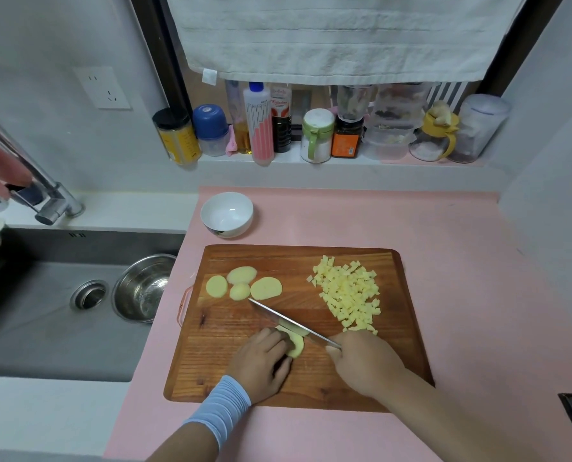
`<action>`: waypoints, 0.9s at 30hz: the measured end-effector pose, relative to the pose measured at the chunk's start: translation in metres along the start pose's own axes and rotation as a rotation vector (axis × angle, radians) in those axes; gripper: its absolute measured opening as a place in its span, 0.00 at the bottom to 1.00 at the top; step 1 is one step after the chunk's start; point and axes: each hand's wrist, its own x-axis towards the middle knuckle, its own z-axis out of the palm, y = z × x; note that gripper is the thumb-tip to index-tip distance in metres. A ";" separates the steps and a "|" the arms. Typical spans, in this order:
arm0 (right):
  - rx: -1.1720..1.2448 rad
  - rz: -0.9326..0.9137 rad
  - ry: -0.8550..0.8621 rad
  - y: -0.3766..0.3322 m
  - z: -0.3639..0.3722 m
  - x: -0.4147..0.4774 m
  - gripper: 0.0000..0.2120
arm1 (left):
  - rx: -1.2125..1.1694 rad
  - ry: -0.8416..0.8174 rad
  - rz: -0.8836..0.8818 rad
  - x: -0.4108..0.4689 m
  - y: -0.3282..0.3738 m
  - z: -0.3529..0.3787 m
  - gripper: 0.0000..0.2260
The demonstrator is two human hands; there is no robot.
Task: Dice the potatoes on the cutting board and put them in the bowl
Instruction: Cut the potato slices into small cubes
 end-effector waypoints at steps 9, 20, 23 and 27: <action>-0.066 -0.128 0.111 -0.004 0.011 -0.019 0.12 | -0.021 0.074 0.024 -0.002 -0.002 0.002 0.04; -0.062 -0.098 0.053 0.005 0.003 -0.023 0.15 | -0.036 0.066 0.004 -0.004 -0.002 0.002 0.05; -0.034 -0.077 0.006 -0.003 0.004 -0.015 0.15 | -0.044 0.068 -0.002 -0.004 -0.002 0.002 0.05; -0.060 -0.058 0.011 -0.018 0.010 0.000 0.15 | -0.036 0.077 0.011 -0.003 0.000 0.003 0.05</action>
